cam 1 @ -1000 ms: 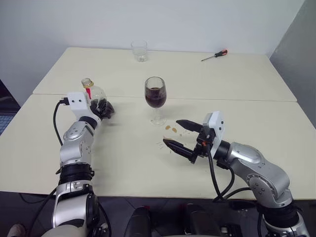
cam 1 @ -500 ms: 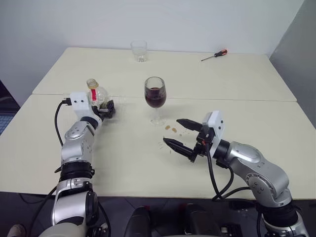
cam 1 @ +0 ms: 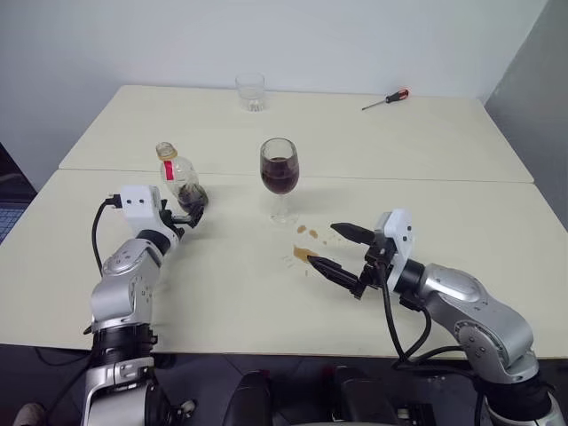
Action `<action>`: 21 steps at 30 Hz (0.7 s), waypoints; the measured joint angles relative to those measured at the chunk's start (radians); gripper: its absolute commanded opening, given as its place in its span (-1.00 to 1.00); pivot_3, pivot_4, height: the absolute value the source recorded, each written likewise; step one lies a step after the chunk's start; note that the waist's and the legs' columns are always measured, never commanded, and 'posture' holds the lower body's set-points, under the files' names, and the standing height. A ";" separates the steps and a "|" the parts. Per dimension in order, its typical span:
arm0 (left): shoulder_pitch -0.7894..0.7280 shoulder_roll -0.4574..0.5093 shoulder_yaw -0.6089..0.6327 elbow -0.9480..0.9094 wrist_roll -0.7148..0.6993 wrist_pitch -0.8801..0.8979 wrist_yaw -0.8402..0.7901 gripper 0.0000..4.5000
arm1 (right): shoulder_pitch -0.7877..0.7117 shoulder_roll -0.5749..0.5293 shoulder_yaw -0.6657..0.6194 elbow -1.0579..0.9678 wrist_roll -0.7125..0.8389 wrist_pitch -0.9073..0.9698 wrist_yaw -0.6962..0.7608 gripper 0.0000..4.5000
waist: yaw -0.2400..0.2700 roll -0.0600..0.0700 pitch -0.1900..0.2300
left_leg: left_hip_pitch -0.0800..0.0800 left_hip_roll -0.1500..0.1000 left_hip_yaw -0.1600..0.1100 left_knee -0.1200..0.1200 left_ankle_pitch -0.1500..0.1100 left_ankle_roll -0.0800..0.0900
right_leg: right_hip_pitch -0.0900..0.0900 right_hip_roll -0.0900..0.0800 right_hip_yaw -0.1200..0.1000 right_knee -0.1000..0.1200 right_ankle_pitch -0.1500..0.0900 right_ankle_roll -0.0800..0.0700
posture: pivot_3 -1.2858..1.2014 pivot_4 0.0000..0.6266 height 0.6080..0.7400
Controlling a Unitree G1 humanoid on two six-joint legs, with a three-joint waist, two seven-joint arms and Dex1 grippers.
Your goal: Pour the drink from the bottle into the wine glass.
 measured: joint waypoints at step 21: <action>0.429 -0.173 -0.211 -0.622 -0.029 0.243 0.140 0.97 | 0.287 0.119 -0.107 -0.054 -0.403 -0.003 -0.481 1.00 | 0.000 0.000 -0.003 | 0.004 -0.001 0.005 -0.006 0.000 -0.001 | 0.001 0.000 0.005 -0.002 -0.001 0.001 | 0.03 -0.52 1.00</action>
